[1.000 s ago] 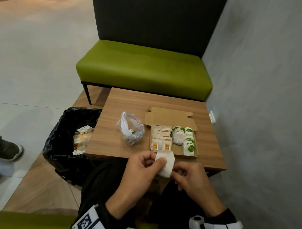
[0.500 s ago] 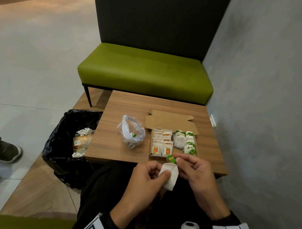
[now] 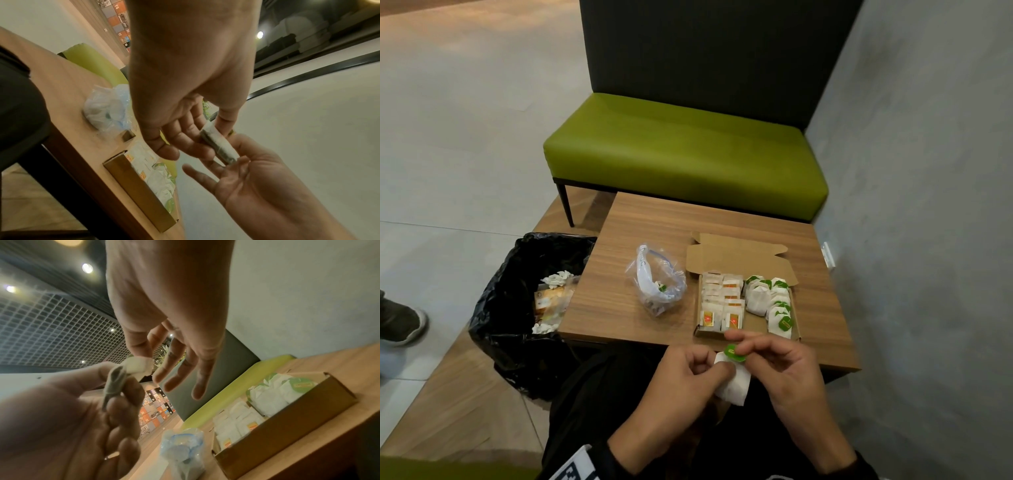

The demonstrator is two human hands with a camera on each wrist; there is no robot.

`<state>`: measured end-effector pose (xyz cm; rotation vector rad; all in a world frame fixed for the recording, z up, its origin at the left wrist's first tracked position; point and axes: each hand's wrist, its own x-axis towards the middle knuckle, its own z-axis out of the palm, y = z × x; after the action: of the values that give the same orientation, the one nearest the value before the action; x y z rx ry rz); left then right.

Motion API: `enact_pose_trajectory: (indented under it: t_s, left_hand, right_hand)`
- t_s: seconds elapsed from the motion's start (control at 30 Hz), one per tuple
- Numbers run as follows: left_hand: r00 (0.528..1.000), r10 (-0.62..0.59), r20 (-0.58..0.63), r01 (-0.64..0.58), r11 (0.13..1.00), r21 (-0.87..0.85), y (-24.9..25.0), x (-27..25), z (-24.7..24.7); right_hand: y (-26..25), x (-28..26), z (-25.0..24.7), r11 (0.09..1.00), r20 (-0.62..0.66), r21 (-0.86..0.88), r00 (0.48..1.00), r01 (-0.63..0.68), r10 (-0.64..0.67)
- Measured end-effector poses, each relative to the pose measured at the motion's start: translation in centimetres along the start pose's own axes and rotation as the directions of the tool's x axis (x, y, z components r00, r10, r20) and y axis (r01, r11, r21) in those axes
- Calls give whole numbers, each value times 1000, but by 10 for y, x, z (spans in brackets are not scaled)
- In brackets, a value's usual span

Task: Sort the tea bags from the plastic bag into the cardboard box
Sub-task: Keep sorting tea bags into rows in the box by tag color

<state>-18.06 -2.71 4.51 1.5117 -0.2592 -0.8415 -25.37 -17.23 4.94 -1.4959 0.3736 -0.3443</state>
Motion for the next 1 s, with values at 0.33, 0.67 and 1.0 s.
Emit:
enact_pose_trajectory:
  t_s: [0.33,0.67,1.0]
  left_hand:
    - [996,53,66,-54,998,12,-4,7,-10]
    - [993,70,99,-82,989,124,-9,9,-12]
    - [959,228,170,-272,909,315,4,24,-9]
  right_hand:
    - [-7,2,-8,981,56,-192,997,-32,43]
    - [-2,9,-14,976,114,-184,984,-116,138]
    - [-14,20,-29,945,138,-310,979,-101,150]
